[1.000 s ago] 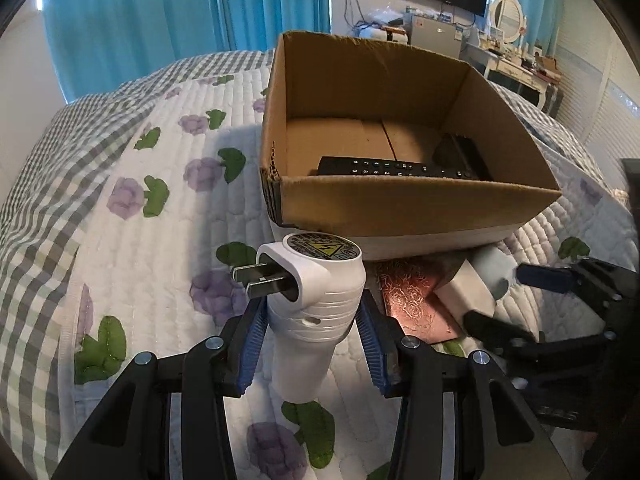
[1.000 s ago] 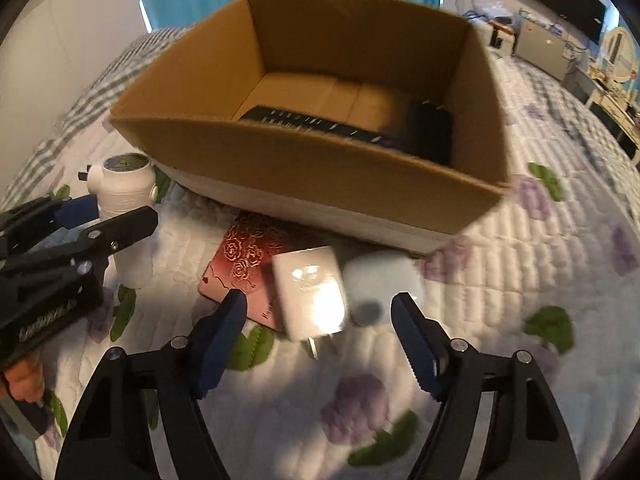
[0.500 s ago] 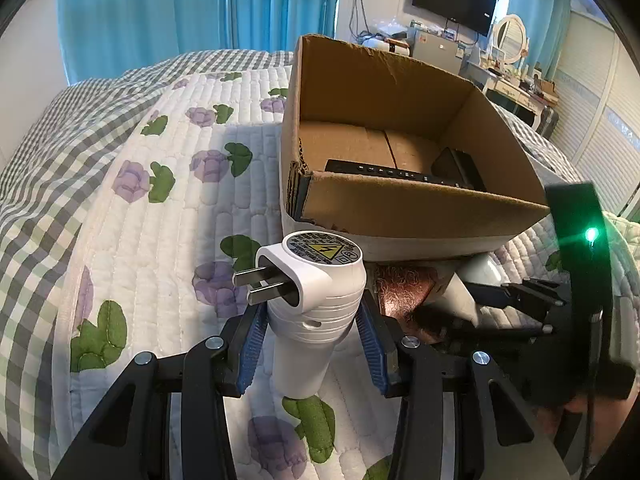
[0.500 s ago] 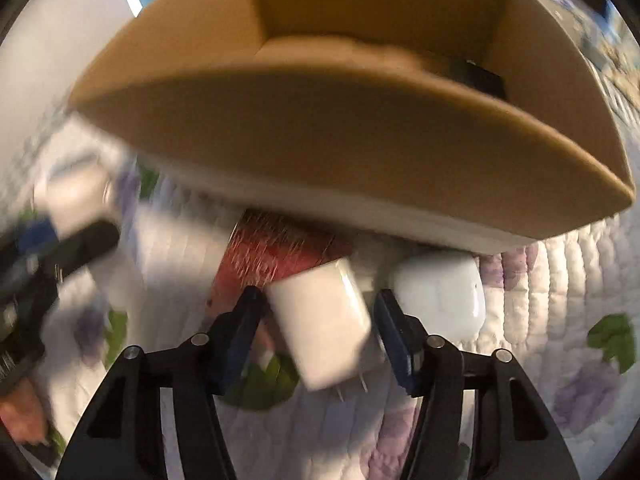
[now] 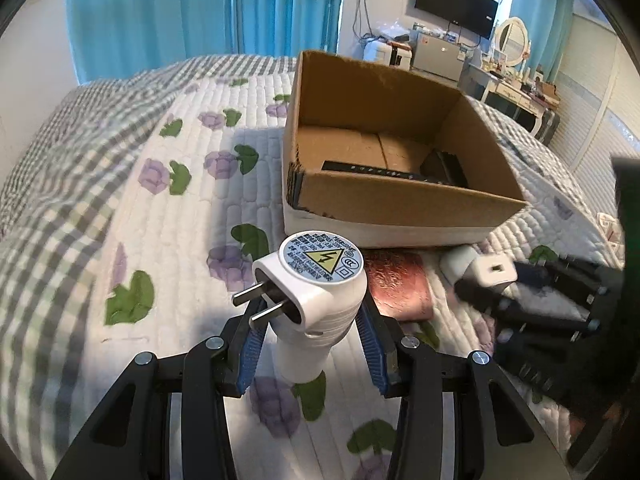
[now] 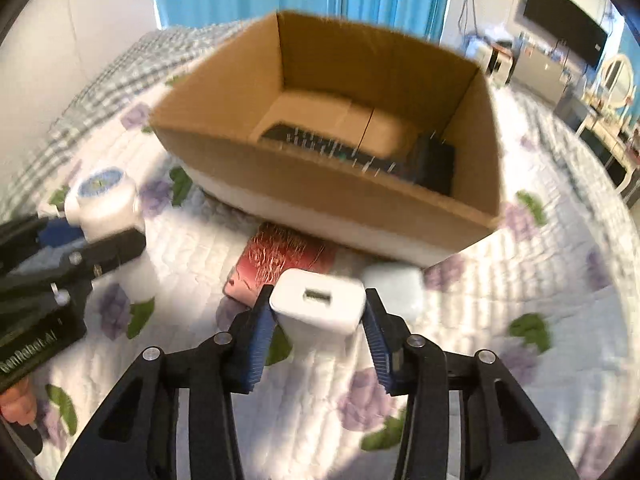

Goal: Organize rigid objects
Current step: 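Grasp the second white charger with right tool while left tool holds the adapter, then release the adapter into the box with left tool while right tool drops the charger in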

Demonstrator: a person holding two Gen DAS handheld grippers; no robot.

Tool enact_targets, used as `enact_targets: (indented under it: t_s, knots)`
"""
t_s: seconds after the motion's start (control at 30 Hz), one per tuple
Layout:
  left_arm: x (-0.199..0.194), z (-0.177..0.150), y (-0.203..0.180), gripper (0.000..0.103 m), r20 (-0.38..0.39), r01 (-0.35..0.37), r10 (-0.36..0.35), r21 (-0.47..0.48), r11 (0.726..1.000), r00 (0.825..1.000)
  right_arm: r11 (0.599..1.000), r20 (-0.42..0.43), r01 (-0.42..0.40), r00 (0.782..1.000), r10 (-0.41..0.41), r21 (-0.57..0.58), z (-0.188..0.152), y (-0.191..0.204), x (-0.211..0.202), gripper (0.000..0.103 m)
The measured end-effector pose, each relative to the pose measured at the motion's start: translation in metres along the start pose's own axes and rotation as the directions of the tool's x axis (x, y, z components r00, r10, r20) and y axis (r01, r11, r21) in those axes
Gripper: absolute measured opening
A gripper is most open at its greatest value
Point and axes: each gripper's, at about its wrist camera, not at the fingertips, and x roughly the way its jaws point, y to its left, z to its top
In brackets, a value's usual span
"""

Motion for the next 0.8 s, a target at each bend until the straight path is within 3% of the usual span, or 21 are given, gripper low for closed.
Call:
enact_targets:
  t_s: [0.23,0.47,0.67,0.8]
  knots:
    - [-0.044,0.016,-0.016,0.045,0.074,0.003,-0.006,0.039,0.999,0.997,1.000,0.125,-0.001,0.992,-0.001,0.012,0.034,-0.008,-0.060,0.041]
    - [-0.078,0.069,-0.028,0.045,0.173,0.021,-0.031,0.064,0.998,0.984,1.000,0.253,0.001,0.967,0.000,-0.004,0.072,-0.021,-0.119,0.041]
    - [-0.066,0.130,-0.037,0.045,0.192,0.015,-0.028,0.066,0.998,0.981,1.000,0.312,0.012,0.950,-0.010,-0.003,0.108,-0.037,-0.130,0.041]
    - [-0.036,0.162,-0.046,0.045,0.156,0.031,-0.042,0.069,0.997,0.987,1.000,0.319,0.002,0.948,-0.004,0.006,0.125,-0.051,-0.117,0.041]
